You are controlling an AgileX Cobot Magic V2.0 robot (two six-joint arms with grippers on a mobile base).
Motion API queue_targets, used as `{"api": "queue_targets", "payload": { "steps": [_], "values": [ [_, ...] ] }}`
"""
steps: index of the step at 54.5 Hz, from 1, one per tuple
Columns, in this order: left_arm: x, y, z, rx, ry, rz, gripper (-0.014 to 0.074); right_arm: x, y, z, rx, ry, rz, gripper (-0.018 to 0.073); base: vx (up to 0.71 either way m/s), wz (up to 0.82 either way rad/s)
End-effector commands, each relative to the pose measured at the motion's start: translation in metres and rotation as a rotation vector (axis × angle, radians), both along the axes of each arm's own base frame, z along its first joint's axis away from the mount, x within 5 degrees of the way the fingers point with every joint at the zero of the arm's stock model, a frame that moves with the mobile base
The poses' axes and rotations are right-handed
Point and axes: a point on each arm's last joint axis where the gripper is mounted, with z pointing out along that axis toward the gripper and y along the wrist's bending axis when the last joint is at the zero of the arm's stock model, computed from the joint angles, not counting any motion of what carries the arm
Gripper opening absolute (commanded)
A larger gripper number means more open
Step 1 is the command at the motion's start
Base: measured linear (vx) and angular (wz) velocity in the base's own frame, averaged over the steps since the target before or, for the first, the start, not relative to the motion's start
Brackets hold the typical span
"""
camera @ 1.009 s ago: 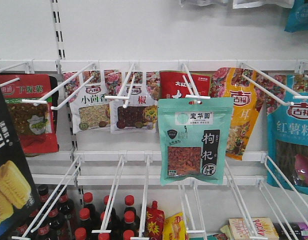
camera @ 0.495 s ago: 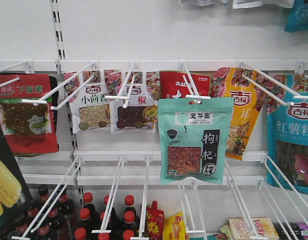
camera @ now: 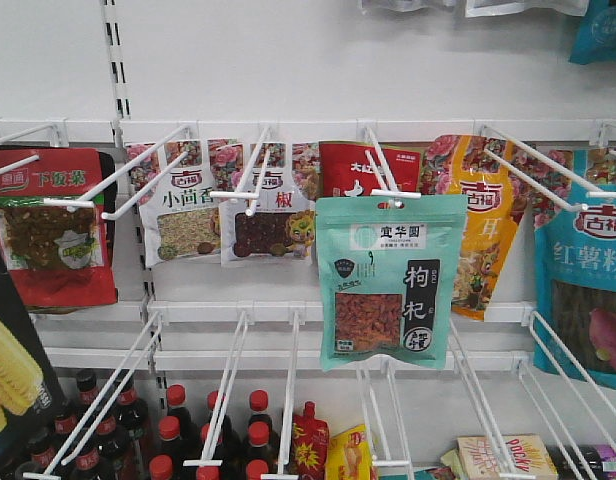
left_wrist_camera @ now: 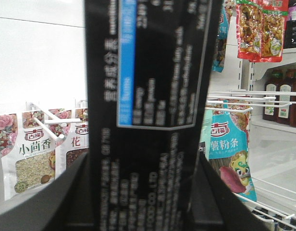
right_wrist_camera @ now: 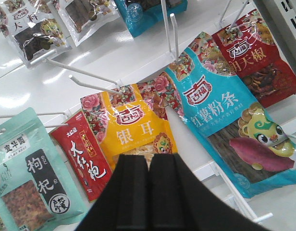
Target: Pick snacks and fruit into basket
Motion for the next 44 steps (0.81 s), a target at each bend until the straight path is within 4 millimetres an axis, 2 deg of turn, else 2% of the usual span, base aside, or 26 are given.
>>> {"api": "queue_targets", "payload": {
  "steps": [1,15,28,37,44],
  "values": [
    [-0.003,0.001,0.011,-0.021,-0.023,-0.010,-0.0007,-0.003,0.000,0.010,-0.068,-0.060,-0.019,-0.0004,0.00,0.00],
    [-0.003,0.001,0.011,-0.021,-0.023,-0.010,-0.0007,-0.005,0.006,0.058,-0.180,0.005,0.013,-0.0003,0.00,0.00],
    [-0.003,0.001,0.011,-0.021,-0.023,-0.010,-0.0007,0.017,0.009,0.093,-0.174,0.236,0.076,-0.0001,0.00,0.00],
    [-0.003,0.001,0.011,-0.021,-0.023,-0.010,-0.0007,0.033,0.009,0.116,-0.180,0.228,0.087,-0.0001,0.00,0.00],
    [-0.003,0.001,0.011,-0.021,-0.023,-0.010,-0.0007,0.049,0.017,0.120,-0.212,0.187,0.161,0.0000,0.00,0.00]
  ]
}}
